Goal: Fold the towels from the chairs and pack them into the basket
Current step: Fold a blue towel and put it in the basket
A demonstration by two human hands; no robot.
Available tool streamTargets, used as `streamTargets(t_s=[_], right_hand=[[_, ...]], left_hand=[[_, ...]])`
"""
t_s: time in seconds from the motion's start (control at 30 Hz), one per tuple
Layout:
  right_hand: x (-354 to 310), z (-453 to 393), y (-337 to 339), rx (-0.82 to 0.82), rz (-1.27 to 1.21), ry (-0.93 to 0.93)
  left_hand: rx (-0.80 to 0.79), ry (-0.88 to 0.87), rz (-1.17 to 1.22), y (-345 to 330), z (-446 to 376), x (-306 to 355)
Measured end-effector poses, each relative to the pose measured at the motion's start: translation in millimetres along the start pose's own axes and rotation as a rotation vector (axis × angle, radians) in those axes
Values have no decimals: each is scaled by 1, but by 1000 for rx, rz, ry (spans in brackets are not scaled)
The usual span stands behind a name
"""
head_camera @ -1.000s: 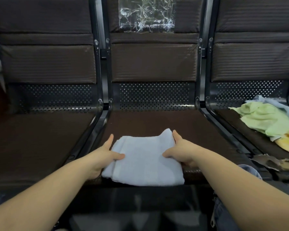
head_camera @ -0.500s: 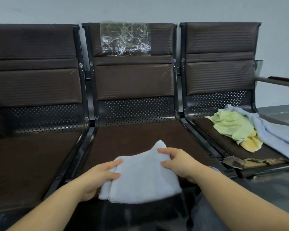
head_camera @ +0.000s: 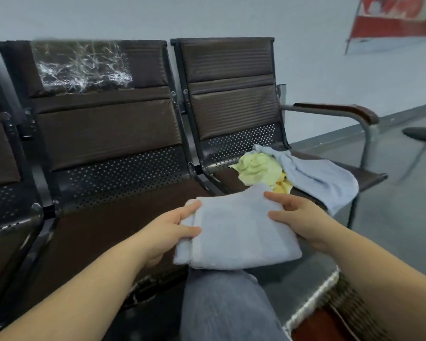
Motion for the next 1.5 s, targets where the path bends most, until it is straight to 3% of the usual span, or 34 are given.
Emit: streamTargets(t_s=[0.37, 0.6, 0.8, 1.2, 1.5], right_hand=[[97, 114, 159, 382, -79, -136], [159, 188, 208, 604, -196, -189], [213, 199, 188, 617, -251, -203], [314, 165, 112, 630, -260, -353], [365, 151, 87, 630, -258, -479]], left_hand=[[-477, -79, -261, -205, -49, 18], [-690, -124, -394, -303, -46, 3], [-764, -65, -482, -319, -48, -37], [-948, -84, -1117, -346, -80, -109], [-990, -61, -1253, -360, -90, -160]])
Point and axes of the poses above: each hand's wrist, its own z-axis away from the middle knuckle, its own y-axis out of the back of the hand, x = y × z, the point moved 4 cm from there along -z, towards the middle knuckle, and after that the axes turned 1 degree about -x, right-handed, at the moved point
